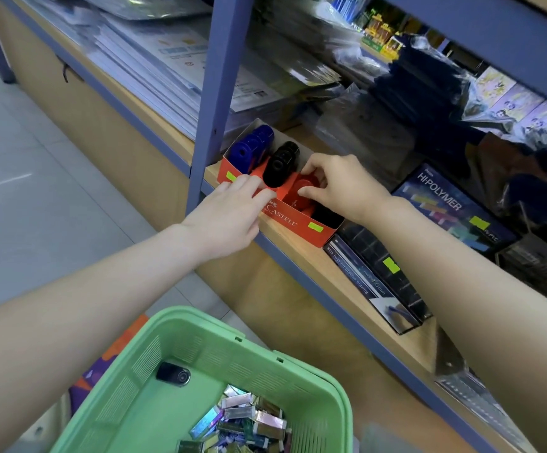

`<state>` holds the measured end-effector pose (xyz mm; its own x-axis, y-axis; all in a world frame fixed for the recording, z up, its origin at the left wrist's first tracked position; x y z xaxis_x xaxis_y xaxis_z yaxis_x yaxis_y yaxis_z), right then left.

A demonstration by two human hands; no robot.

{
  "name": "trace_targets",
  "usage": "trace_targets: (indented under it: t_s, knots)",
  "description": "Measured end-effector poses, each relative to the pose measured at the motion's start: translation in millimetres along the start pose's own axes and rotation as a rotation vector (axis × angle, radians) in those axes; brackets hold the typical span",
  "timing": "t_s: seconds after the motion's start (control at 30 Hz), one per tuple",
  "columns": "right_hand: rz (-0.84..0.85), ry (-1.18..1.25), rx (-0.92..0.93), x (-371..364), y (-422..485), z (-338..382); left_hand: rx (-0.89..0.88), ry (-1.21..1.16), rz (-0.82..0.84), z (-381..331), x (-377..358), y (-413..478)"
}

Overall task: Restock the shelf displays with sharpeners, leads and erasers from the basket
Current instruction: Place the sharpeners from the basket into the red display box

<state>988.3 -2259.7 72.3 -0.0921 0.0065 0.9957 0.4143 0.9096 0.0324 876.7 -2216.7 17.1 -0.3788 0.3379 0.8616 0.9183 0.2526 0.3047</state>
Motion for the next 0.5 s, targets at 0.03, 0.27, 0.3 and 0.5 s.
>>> trace_targets:
  t_s: [0.03, 0.27, 0.3, 0.5]
  knots:
    - [0.001, -0.002, -0.003, -2.1, 0.8, 0.9, 0.0, -0.001, 0.001, -0.2, -0.1, 0.1]
    - [-0.094, -0.052, -0.054, -3.5, -6.7, 6.0, 0.008, 0.003, 0.001, 0.2, 2.7, -2.7]
    - [-0.121, -0.111, -0.049, -1.6, -11.7, 9.2, 0.008, 0.004, -0.035, -1.2, 6.2, -7.3]
    - [-0.512, -0.061, 0.091, 0.1, -81.8, 46.6, 0.128, -0.091, -0.211, 18.0, -0.7, -78.9]
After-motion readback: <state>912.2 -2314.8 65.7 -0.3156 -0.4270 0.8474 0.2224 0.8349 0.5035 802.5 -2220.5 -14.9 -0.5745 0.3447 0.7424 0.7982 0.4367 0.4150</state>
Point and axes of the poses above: each hand's wrist, its own y-axis towards the middle knuckle, its own x-axis out of the back of the hand, z = x × y, the point moved 9 cm from there along y, towards the middle knuckle, and after that the axes turned 12 degrees about -y, right-handed, at the moved point
